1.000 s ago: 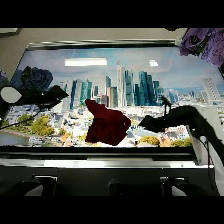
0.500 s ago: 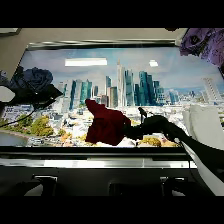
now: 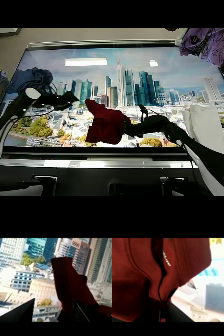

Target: Fold the clothes and pants, and hang the long-sleeved shirts on hangers.

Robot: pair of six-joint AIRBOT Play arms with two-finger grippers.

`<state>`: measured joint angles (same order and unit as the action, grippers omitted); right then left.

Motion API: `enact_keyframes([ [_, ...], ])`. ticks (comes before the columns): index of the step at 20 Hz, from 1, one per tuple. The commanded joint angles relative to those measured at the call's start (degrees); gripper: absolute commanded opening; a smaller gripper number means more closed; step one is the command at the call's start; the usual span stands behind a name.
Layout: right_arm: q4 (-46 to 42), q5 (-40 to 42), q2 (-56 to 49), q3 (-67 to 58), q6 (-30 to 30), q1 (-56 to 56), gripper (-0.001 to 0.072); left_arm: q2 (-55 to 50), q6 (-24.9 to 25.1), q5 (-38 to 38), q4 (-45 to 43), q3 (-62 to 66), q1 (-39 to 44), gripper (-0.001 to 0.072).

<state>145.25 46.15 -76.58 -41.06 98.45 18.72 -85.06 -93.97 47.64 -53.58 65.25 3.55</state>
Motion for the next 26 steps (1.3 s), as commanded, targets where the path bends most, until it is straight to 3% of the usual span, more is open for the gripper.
enact_keyframes([
  [1, -0.4, 1.0, 1.3, 0.0, -0.8, 0.0, 0.0028, -8.1, 7.8, -6.1, 8.4, 0.5, 2.2, 0.0529],
  [7, -0.7, 0.6, 1.3, -0.1, -0.8, 0.0, 0.0028, -16.0, 8.0, -10.0, 8.9, 5.5, 9.1, 0.0521],
  [8, -1.2, 0.3, 1.4, -0.1, -0.8, 0.0, 0.0028, -17.3, 6.9, -9.4, 8.9, 6.5, 9.8, 0.0426],
  [9, -1.9, 0.1, 1.7, -0.1, -0.8, 0.0, 0.0027, -17.8, 6.4, -8.1, 8.9, 7.4, 9.9, 0.0138],
  [10, -3.5, 0.4, 2.3, -0.6, -0.8, 0.0, 0.0027, -17.5, 6.5, -7.3, 9.0, 8.4, 9.7, 0.0021],
  [12, -10.9, 1.9, 4.9, -4.4, -2.2, -0.4, 0.0026, -14.1, 6.5, -6.9, 7.0, 11.2, 8.2, 0.0019],
  [14, -22.8, 3.3, 8.7, -11.7, -14.0, -3.2, 0.0026, -8.2, 3.4, -5.9, -1.6, 16.0, 5.7, 0.0018],
  [16, -29.7, 3.1, 12.4, -21.0, -19.0, -7.4, 0.0026, -1.8, 0.5, -2.0, -11.6, 22.8, 2.8, 0.0019],
  [23, -35.2, 12.2, 22.5, -52.0, -16.6, -12.1, 0.0027, 20.1, -1.8, 14.6, -32.4, 40.0, -2.9, 0.002],
  [26, -42.4, 14.4, 29.6, -56.3, -16.6, -12.1, 0.0027, 30.2, -11.5, 24.6, -43.1, 40.0, -2.9, 0.002],
])
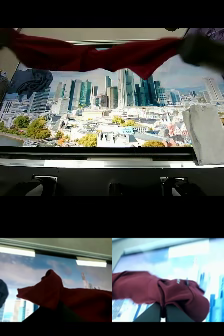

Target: Fold the clothes and pants, and hang the long-sleeved shirts on hangers.

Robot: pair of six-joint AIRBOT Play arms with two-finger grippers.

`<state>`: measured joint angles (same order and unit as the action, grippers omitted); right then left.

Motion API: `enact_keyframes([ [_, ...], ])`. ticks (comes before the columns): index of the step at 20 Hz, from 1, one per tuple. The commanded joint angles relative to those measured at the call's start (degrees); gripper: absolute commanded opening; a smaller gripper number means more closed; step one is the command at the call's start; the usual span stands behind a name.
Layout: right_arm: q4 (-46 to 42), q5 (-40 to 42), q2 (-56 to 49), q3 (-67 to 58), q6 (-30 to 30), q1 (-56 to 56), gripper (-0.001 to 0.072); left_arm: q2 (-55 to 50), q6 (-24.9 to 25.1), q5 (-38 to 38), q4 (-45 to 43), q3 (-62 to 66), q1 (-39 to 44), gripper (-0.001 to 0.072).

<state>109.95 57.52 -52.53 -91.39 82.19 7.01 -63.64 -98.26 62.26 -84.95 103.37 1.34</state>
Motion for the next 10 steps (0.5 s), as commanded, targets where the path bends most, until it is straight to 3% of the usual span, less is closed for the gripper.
enact_keyframes([
  [1, -9.8, 3.1, 8.2, -5.9, -0.3, -0.4, 0.0027, 11.7, -9.5, 14.1, -14.7, 1.9, -0.7, 0.002],
  [5, -15.6, 4.7, 12.4, -5.9, -0.6, -0.4, 0.0027, 17.2, -13.2, 22.8, -17.5, 1.7, -0.7, 0.002],
  [10, -14.6, 10.3, 1.9, -5.6, -2.1, -0.4, 0.0028, 12.5, -13.2, 23.6, -16.4, -7.8, -0.5, 0.0021],
])
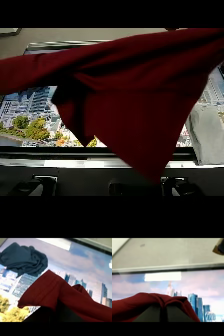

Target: Fold the clothes and pants, and hang the long-sleeved shirts on hangers.

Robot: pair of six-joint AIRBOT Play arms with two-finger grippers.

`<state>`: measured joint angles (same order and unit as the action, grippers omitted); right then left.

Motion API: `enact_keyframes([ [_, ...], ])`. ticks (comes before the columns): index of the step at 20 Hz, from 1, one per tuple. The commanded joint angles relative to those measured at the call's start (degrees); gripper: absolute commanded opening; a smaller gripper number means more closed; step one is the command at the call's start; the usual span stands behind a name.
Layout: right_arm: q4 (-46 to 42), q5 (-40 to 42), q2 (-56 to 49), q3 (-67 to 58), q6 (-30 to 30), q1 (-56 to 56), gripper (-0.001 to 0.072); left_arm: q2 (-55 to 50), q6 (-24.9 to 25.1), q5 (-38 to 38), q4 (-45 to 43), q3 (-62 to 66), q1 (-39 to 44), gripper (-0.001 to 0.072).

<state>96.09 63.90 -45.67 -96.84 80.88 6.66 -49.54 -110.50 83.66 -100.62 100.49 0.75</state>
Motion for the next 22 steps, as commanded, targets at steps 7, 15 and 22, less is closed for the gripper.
enact_keyframes([
  [7, 10.4, 6.5, -35.0, -0.2, -0.5, 0.0, 0.0028, -21.7, -1.0, -18.9, 12.0, -30.1, 0.0, 0.0021],
  [15, 12.1, -16.2, -55.1, -0.2, -5.3, 0.0, 0.0028, -41.6, -1.0, -27.2, 15.6, -31.6, 0.0, 0.0022],
  [22, 9.3, -8.6, -51.7, -0.3, -2.0, -1.7, 0.0322, -41.7, -0.5, -25.2, 15.8, -31.5, 0.0, 0.0022],
])
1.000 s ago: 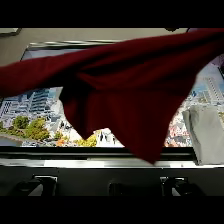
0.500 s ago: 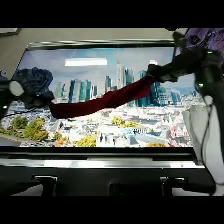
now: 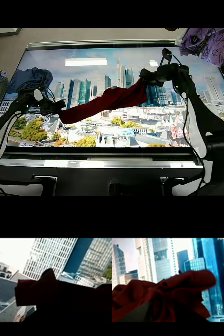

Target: Fold the clothes and pants, and hang the long-sleeved shirts on hangers.

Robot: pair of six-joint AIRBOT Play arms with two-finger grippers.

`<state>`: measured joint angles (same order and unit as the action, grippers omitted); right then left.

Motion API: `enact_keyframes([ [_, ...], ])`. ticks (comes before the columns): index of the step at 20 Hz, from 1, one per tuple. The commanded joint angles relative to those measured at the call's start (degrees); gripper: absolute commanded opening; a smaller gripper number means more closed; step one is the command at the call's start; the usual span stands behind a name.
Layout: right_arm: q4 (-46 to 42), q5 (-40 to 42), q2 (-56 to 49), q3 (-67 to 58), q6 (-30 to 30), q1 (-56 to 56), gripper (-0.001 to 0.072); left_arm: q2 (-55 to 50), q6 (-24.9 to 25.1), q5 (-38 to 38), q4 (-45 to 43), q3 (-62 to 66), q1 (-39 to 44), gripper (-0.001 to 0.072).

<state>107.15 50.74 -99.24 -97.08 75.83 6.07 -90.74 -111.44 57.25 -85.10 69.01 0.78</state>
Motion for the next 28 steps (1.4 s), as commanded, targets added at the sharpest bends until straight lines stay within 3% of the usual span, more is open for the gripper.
enact_keyframes([
  [1, -1.7, 7.1, 3.6, -0.1, 5.4, -2.9, 0.0323, -0.5, 0.5, 2.0, 0.2, -0.1, 0.0, 0.0022],
  [3, -1.1, 11.1, 6.2, -0.1, 6.5, -8.8, 0.0346, -0.5, 0.6, 3.3, 0.2, -0.1, 0.0, 0.0022],
  [4, 1.0, 13.2, 7.0, -0.1, 6.9, -12.7, 0.0419, -0.4, 0.7, 3.8, 0.2, -0.1, 0.0, 0.0022],
  [9, 18.8, 21.3, 6.1, 2.8, 11.5, -27.9, 0.0441, 0.1, 0.7, 4.3, 0.2, -0.1, 0.0, 0.0022],
  [14, 26.6, 23.3, -2.1, 5.9, 18.1, -24.7, 0.0459, 0.1, 0.7, 4.2, 0.2, -0.1, 0.0, 0.0023],
  [19, 27.8, 17.2, -9.7, 6.0, 19.8, -15.9, 0.0456, 0.1, 0.7, 4.5, 0.2, -0.1, 0.0, 0.0023],
  [26, 23.0, 7.2, -12.1, 6.0, 17.4, -9.3, 0.0405, 0.1, 0.7, 4.7, 0.3, -0.1, 0.0, 0.0022],
  [27, 22.9, 6.3, -12.2, 6.0, 16.7, -8.9, 0.037, 0.1, 0.7, 4.7, 0.2, -0.1, 0.0, 0.0023],
  [28, 22.7, 5.9, -12.3, 6.0, 16.3, -8.7, 0.0285, 0.1, 0.6, 4.7, 0.2, -0.1, 0.0, 0.0023],
])
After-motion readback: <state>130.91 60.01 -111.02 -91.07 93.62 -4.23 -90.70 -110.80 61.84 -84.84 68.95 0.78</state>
